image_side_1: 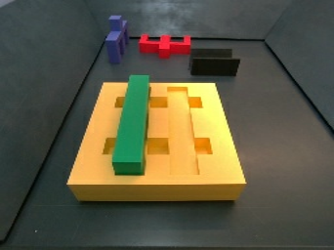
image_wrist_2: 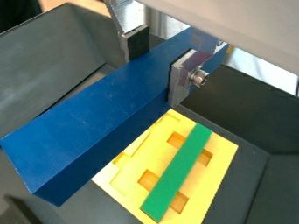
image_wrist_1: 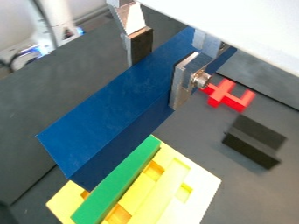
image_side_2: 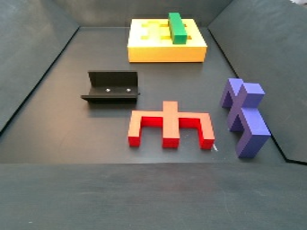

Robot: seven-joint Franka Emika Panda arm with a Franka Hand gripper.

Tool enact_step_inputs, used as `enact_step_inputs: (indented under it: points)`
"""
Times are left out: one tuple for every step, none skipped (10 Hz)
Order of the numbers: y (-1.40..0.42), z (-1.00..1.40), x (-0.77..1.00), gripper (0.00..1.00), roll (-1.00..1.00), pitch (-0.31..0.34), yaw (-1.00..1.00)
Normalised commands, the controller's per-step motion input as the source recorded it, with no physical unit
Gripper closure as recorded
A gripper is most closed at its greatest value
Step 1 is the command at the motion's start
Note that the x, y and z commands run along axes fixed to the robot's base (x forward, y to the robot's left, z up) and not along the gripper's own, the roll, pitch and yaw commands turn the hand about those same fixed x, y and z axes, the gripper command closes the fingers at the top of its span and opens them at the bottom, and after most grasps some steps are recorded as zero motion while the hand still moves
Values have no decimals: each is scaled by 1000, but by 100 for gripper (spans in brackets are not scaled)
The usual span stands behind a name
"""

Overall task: Pick up the blue object. Move up. Move to above the board. Insert the blue object.
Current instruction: Move to above the board, then insert the blue object.

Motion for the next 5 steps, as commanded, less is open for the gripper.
enact_step_inputs:
  points:
    - [-24,35,78,100,35,194,276]
    - [0,-89,0,100,-104,0,0]
    - [0,-306,0,100,-131,0,23]
    - [0,-591,40,100,-159,-4,43]
    - [-46,-706,140,100,-114,0,0]
